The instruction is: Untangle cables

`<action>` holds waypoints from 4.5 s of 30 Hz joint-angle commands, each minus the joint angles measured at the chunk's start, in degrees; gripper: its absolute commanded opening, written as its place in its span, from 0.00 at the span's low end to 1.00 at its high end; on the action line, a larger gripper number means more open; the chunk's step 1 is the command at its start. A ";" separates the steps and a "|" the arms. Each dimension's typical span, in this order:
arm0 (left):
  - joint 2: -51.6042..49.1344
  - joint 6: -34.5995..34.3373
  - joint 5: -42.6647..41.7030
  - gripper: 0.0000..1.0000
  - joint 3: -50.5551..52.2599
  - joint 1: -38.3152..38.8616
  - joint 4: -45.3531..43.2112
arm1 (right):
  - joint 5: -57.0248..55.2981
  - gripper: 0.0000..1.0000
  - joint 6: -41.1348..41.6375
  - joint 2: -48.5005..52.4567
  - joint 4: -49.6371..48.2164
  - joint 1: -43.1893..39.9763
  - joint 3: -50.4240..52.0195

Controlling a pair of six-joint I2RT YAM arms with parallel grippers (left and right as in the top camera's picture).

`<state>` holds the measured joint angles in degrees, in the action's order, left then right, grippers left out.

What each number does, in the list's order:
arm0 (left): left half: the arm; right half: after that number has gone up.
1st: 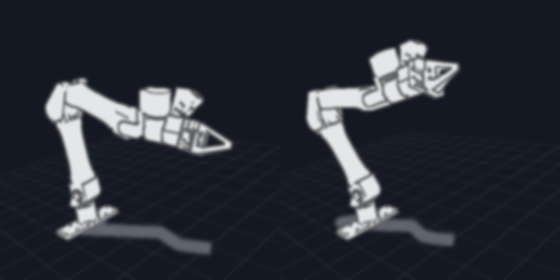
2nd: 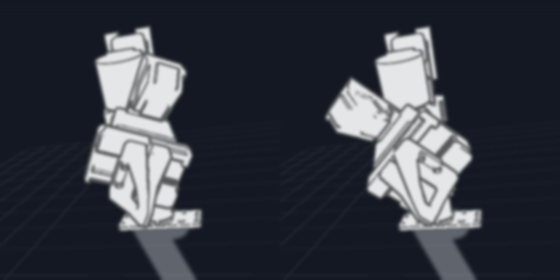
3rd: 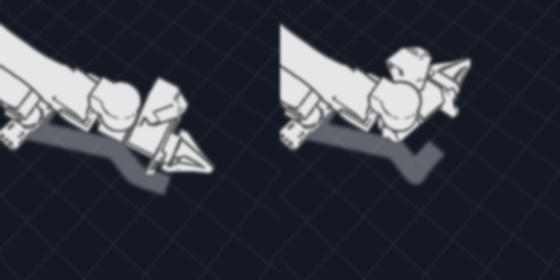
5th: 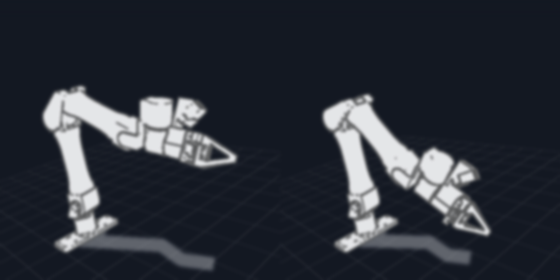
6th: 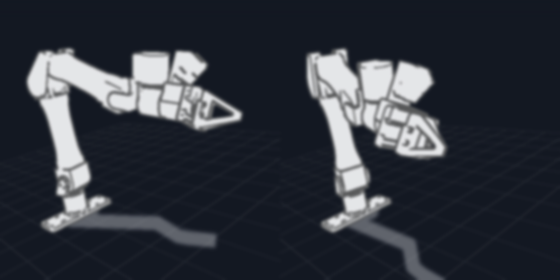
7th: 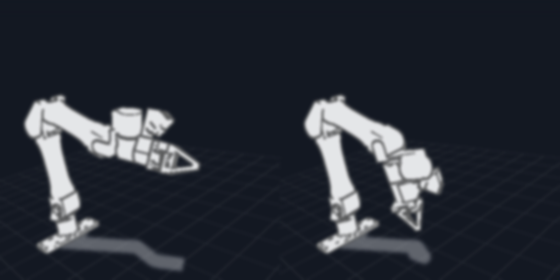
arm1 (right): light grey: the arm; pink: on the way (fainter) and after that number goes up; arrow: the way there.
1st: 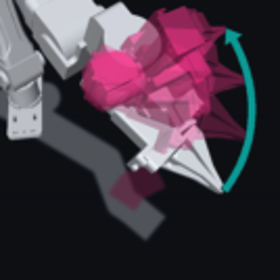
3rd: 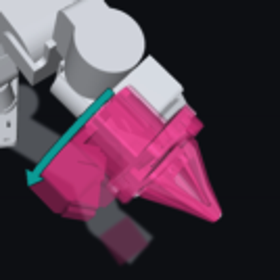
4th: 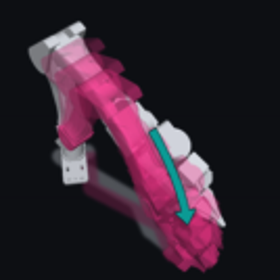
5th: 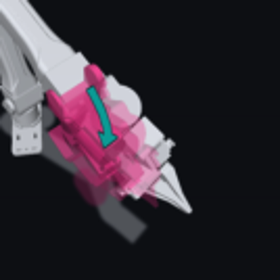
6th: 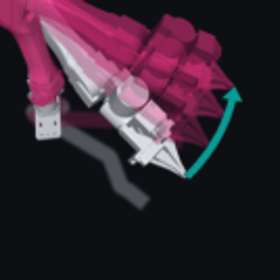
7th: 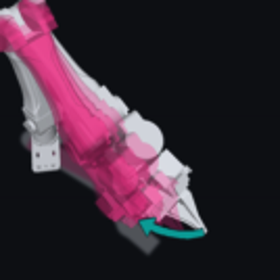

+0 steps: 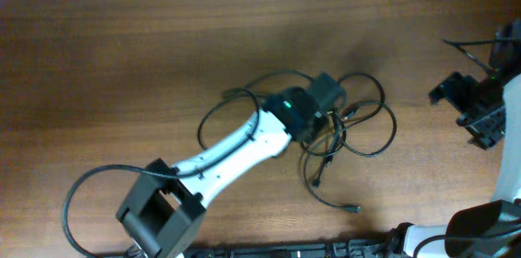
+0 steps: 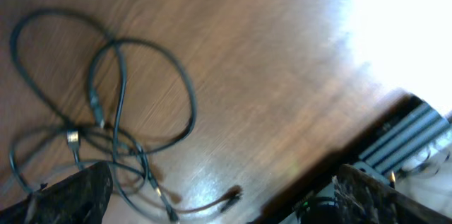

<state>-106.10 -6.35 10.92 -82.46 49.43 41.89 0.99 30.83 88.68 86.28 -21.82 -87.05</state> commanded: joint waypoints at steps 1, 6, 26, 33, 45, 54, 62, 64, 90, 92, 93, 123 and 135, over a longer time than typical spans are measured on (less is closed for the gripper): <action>0.50 -10.97 0.96 0.00 -0.09 -11.52 0.63 | 10.25 0.99 -8.13 -0.20 -8.55 7.41 5.35; 0.48 -8.13 -10.78 0.00 -0.09 -22.95 1.14 | 18.29 1.00 -8.07 -0.09 -36.85 24.57 21.81; 0.48 -8.15 -13.14 0.00 -0.09 -23.93 3.17 | 25.99 0.62 10.95 17.77 -45.11 31.08 18.25; 0.48 -8.15 -13.14 0.00 -0.09 -23.93 3.19 | 10.54 0.48 11.08 17.88 -47.15 36.87 18.99; 0.46 -8.17 -13.16 0.00 -0.09 -23.93 3.21 | 6.14 0.18 14.91 22.29 -48.13 36.87 18.99; 0.46 -8.17 -13.35 0.00 -0.09 -23.93 3.23 | 2.32 0.04 25.18 22.32 -45.55 38.66 18.84; -2.64 -8.85 0.26 0.00 -0.09 -25.38 3.50 | 4.09 0.04 1.88 10.95 -17.68 34.34 -3.21; -2.64 -9.05 0.94 0.00 -0.09 -29.70 5.70 | 3.02 0.04 -4.44 6.05 -16.57 30.10 -3.30; -2.67 -9.05 -8.61 0.00 -0.09 -35.63 6.71 | 2.40 0.99 -11.65 17.18 -42.32 -34.27 -5.77; -2.67 -9.07 -8.61 0.00 -0.09 -33.73 4.48 | 14.82 0.99 -10.64 7.91 -31.50 -32.54 -5.81; -2.67 -9.05 -8.61 0.00 -0.09 -32.81 3.69 | 16.61 0.99 -10.67 3.56 -23.91 -30.25 -5.81; -2.69 -9.07 -0.59 0.00 -0.09 -29.59 7.26 | 13.64 0.99 -9.79 -2.78 -75.47 48.02 40.61; 25.07 -8.15 -3.67 0.00 -6.51 -29.77 6.23 | 2.78 0.99 -13.22 -2.82 -75.23 47.95 38.97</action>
<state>-78.37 -15.40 2.76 -89.84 20.08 46.17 4.89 19.05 85.84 11.77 25.85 -47.24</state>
